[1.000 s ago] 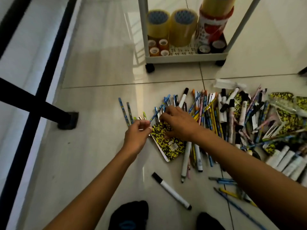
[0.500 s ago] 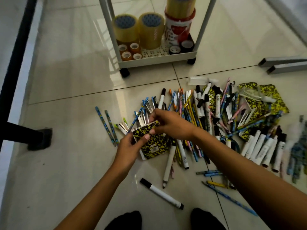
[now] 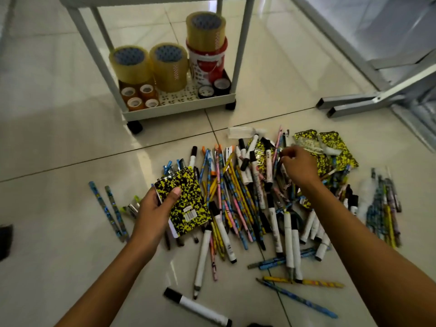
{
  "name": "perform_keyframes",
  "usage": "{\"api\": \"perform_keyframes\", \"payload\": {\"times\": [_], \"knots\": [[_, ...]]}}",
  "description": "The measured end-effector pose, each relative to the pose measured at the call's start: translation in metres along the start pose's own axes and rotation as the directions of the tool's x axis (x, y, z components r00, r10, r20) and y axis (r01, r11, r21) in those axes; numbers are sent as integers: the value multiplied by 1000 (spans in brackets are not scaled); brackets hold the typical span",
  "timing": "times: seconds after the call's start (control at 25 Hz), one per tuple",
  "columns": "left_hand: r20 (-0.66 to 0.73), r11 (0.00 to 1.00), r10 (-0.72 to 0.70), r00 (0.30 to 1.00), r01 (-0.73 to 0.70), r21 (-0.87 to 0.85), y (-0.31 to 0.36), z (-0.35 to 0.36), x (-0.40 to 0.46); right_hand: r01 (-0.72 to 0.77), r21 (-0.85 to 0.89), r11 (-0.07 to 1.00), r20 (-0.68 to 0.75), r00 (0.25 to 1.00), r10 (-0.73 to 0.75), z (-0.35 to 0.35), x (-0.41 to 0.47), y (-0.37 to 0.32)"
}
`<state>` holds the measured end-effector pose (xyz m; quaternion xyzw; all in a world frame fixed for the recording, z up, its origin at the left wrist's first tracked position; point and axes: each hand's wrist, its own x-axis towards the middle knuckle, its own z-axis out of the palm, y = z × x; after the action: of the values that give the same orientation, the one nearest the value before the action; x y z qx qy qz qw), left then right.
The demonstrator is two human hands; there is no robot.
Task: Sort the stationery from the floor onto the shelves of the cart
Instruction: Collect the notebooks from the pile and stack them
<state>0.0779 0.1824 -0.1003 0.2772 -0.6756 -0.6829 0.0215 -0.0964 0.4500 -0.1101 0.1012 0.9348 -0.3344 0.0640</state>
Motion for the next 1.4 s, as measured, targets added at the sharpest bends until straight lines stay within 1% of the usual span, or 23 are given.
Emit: {"api": "perform_keyframes", "payload": {"times": [0.04, 0.12, 0.2, 0.24, 0.32, 0.4, 0.44, 0.56, 0.64, 0.68, 0.76, 0.8, 0.92, 1.0, 1.08, 1.2, 1.24, 1.4], "knots": [[13, 1000, 3, 1000, -3, 5, 1, 5, 3, 25, -58, 998, -4, 1000, -25, 1, 11, 1], [31, 1000, 19, 999, -20, 8, 6, 15, 8, 130, -162, 978, 6, 991, -130, 5, 28, -1], [33, 1000, 29, 999, -29, 1, 11, 21, 12, 232, -196, 953, 58, 973, -225, 11, 38, -12], [29, 1000, 30, 999, -30, -2, 12, 24, 14, 258, -221, 940, 96, 965, -243, 13, 43, -18], [17, 999, 30, 999, -30, -17, 14, 24, 16, 266, -339, 902, 214, 956, -201, 16, 51, -27], [7, 1000, 24, 1000, -24, -13, 14, 23, 17, 254, -450, 856, 333, 937, -103, 17, 53, -29], [3, 1000, 22, 1000, -22, -8, 14, 21, 17, 239, -469, 850, 360, 931, -63, 16, 52, -30], [-5, 1000, 13, 1000, -13, -13, 12, 14, 17, 137, -442, 887, 346, 938, 28, 10, 54, -29], [-10, 1000, 4, 1000, -4, -24, 12, 11, 17, 81, -446, 891, 344, 935, 86, 0, 58, -25], [-11, 1000, 1, 1000, -1, -26, 13, 10, 17, 51, -401, 915, 352, 930, 103, -6, 60, -23], [-12, 1000, -1, 1000, 1, -27, 13, 11, 16, -32, -208, 978, 393, 913, 113, -21, 58, -18], [-9, 1000, -1, 1000, 0, -24, 13, 12, 16, -73, -128, 989, 427, 896, 122, -29, 55, -16], [13, 1000, -2, 1000, 2, -23, 14, 15, 15, -96, -47, 994, 497, 861, 106, -57, 37, -17], [34, 999, -7, 999, 8, -31, 14, 17, 14, -80, -29, 996, 473, 877, 85, -70, 25, -17], [56, 1000, 0, 998, 1, -21, 16, 20, 13, -48, -10, 999, 411, 911, 48, -80, 15, -13], [87, 1000, 18, 996, -17, -18, 19, 28, 12, 24, 43, 999, 233, 972, -34, -92, 1, -8], [98, 1000, 25, 995, -23, -16, 20, 31, 12, 56, 54, 997, 176, 982, -64, -95, -3, -9], [129, 999, 41, 991, -38, -20, 28, 47, 17, 191, 51, 980, 9, 981, -192, -100, -17, -13]]}}
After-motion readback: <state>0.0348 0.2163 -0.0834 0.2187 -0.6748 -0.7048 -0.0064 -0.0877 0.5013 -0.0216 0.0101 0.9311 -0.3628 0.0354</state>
